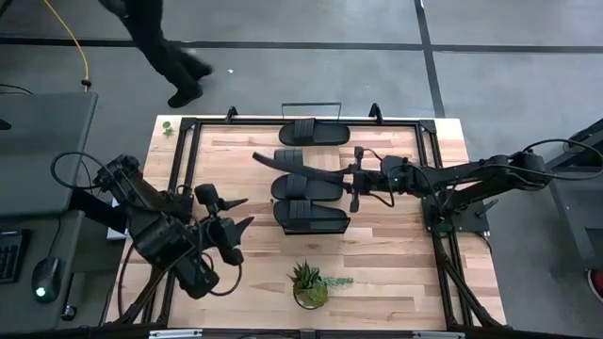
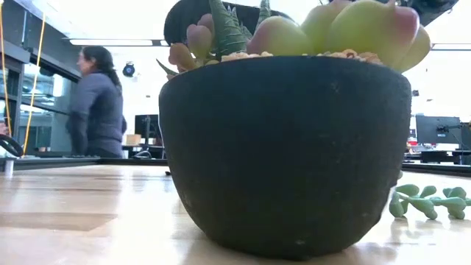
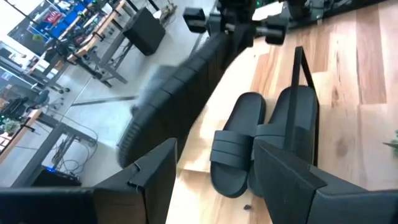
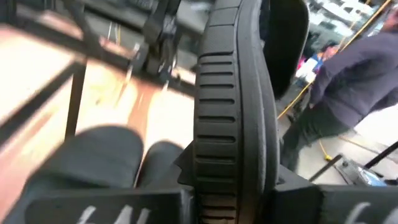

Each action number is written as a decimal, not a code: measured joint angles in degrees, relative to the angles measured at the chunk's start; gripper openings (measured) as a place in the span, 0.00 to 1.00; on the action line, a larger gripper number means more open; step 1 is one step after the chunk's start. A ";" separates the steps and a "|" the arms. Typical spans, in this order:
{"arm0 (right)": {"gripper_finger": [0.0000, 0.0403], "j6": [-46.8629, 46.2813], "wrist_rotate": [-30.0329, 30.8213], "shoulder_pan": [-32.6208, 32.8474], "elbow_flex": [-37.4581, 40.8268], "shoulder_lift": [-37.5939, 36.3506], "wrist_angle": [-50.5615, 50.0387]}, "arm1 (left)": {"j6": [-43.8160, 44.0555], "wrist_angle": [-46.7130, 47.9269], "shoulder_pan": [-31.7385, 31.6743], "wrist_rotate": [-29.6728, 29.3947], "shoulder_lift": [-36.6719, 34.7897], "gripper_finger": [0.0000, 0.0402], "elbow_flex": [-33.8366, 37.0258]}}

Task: Pick and place slides into the shelf
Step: Put the black slide on the shelf

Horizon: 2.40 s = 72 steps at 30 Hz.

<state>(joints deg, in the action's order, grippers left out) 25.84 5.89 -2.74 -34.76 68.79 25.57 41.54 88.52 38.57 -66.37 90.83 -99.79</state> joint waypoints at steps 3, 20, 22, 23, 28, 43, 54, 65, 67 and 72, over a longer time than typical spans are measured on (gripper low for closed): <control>0.12 2.32 -0.75 -1.03 0.00 0.00 -3.72 | 3.62 0.03 1.92 -1.50 0.00 0.49 2.33; 0.12 12.74 -5.55 -9.21 0.00 0.00 -6.75 | 22.15 1.52 5.68 -8.35 -0.48 0.49 15.21; 0.12 14.30 -5.53 -10.13 0.00 0.00 -7.37 | 22.83 1.56 5.70 -8.79 -0.66 0.49 15.15; 0.12 15.08 -5.53 -10.61 0.00 0.00 -7.84 | 23.07 1.53 5.70 -8.90 -0.63 0.49 15.15; 0.12 16.59 -5.98 -13.10 0.00 0.00 -9.64 | 23.28 1.50 5.70 -8.46 -0.70 0.49 15.15; 0.18 22.32 -8.20 -15.89 0.00 0.00 -14.14 | 23.31 1.50 5.70 -8.26 -0.68 0.49 15.15; 0.09 25.05 -7.68 -16.02 0.00 0.04 -15.52 | 23.30 1.50 5.70 -8.26 -0.68 0.49 15.13; 0.09 36.57 -15.28 -17.04 0.00 0.92 -17.53 | 23.30 1.50 5.70 -8.23 -0.68 0.49 15.13; 0.09 37.68 -17.07 -18.20 0.00 1.45 -17.48 | 23.30 1.50 5.70 -8.23 -0.68 0.49 15.13; 0.09 38.67 -21.06 -22.48 0.00 3.12 -15.47 | 23.30 1.49 5.68 -8.26 -0.68 0.49 15.11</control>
<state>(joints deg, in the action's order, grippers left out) 64.51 -15.17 -25.22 -34.76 71.91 10.10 64.84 90.01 44.25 -74.63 90.15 -84.68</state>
